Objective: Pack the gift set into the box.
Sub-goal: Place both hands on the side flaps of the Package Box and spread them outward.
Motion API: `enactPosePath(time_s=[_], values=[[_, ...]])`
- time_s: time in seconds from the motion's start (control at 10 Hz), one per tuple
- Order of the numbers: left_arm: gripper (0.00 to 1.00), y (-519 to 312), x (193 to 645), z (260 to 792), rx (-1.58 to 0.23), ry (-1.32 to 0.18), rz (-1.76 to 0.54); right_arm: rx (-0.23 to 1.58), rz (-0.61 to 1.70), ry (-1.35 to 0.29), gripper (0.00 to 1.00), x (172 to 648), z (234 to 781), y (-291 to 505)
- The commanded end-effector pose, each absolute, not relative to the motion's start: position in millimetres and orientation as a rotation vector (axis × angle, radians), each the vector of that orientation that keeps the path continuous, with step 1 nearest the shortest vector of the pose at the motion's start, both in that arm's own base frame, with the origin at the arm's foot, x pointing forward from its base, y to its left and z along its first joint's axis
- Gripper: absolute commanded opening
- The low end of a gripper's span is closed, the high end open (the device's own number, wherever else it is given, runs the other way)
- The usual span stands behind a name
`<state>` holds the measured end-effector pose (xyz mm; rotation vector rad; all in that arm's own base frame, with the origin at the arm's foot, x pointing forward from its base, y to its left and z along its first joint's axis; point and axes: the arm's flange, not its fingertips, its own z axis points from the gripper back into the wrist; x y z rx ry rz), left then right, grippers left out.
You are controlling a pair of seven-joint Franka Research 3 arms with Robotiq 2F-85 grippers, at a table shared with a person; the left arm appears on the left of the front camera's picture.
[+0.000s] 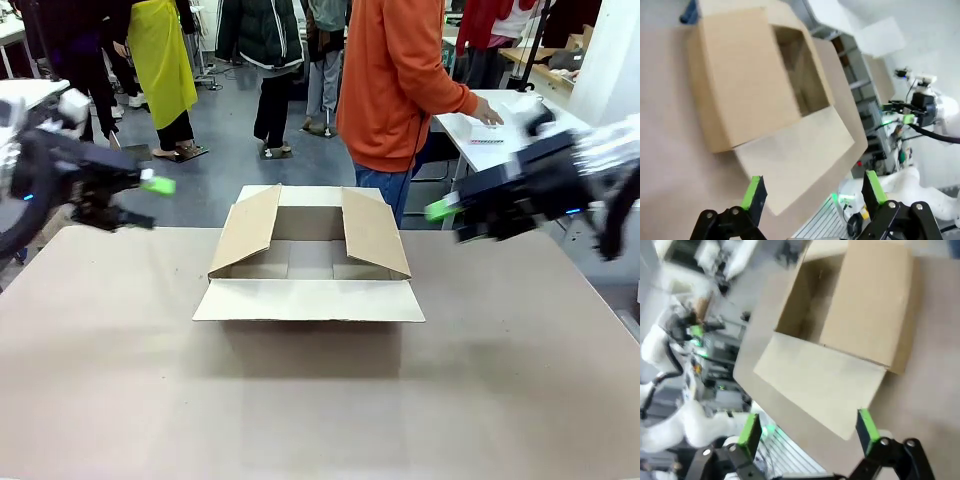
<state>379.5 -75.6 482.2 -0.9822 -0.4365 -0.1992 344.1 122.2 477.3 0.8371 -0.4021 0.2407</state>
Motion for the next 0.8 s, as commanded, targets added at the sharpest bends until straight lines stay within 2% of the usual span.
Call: enactPosePath(time_s=[0.0, 0.1, 0.3, 0.5, 0.6, 0.7], values=[[1.00, -114, 388, 487, -0.955, -0.434, -0.270, 0.719, 0.327, -0.424, 1.00, 361, 454, 175], [1.00, -76, 379, 482, -0.982, -0.436, -0.199, 0.837, 0.241, -0.402, 1.00, 344, 477, 122], [1.00, -76, 379, 482, -0.982, -0.436, -0.199, 0.837, 0.241, -0.402, 1.00, 344, 477, 122], [1.00, -88, 381, 487, -0.966, -0.432, -0.198, 0.742, 0.298, -0.383, 1.00, 353, 469, 165], [1.00, -106, 385, 498, -0.782, -0.514, -0.108, 0.689, 0.239, -0.400, 1.00, 363, 470, 170], [1.00, -125, 393, 505, -0.657, -0.526, -0.126, 0.648, 0.140, -0.436, 1.00, 375, 470, 177]])
